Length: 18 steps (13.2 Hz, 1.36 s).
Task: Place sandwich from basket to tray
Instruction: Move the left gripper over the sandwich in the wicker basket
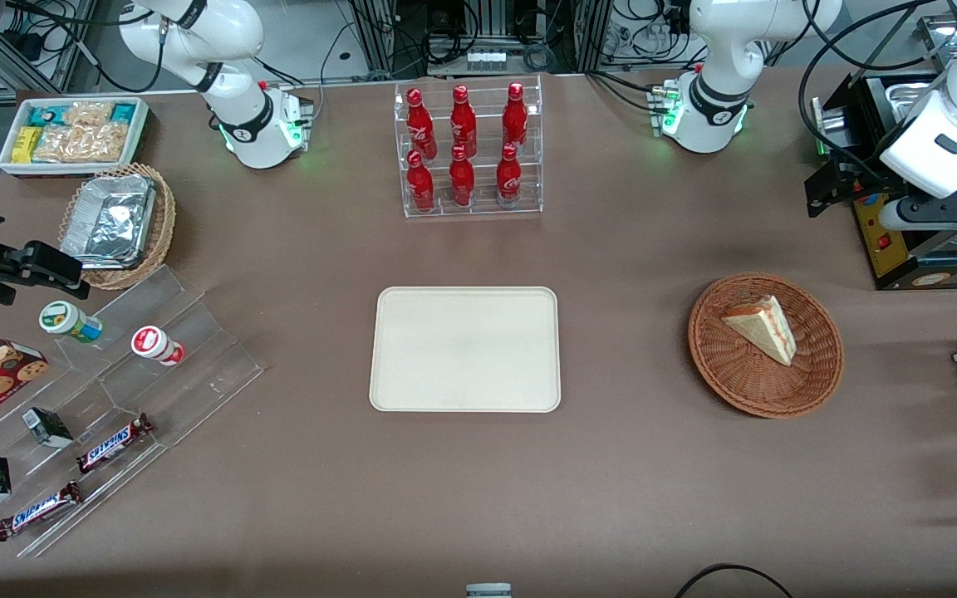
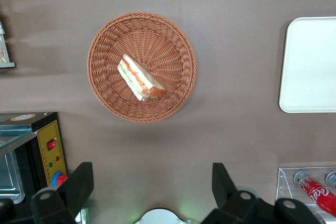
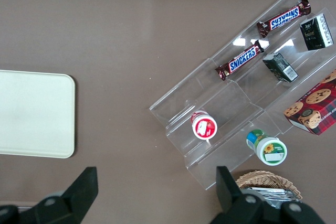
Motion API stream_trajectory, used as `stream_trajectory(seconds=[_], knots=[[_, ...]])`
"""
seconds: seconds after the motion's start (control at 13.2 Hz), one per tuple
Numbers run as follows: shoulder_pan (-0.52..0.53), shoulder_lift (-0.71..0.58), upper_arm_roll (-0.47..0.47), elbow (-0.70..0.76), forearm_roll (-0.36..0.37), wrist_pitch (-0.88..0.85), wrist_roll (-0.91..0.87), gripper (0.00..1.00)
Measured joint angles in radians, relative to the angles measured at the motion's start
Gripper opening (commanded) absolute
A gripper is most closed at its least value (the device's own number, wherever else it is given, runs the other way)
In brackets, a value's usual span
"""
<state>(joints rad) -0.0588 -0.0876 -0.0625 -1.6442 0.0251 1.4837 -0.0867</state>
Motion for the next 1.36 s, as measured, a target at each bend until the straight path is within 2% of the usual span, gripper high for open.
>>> stream_trajectory(seconds=[0.68, 0.91, 1.21, 1.36], knots=[[0.006, 0.015, 0.012, 0.003, -0.004, 0.010, -0.001, 1.00], [0.027, 0.068, 0.026, -0.002, -0.004, 0.048, -0.004, 1.00], [0.031, 0.153, 0.088, -0.007, -0.005, 0.108, -0.029, 1.00], [0.036, 0.178, 0.104, -0.050, -0.008, 0.176, -0.037, 1.00]])
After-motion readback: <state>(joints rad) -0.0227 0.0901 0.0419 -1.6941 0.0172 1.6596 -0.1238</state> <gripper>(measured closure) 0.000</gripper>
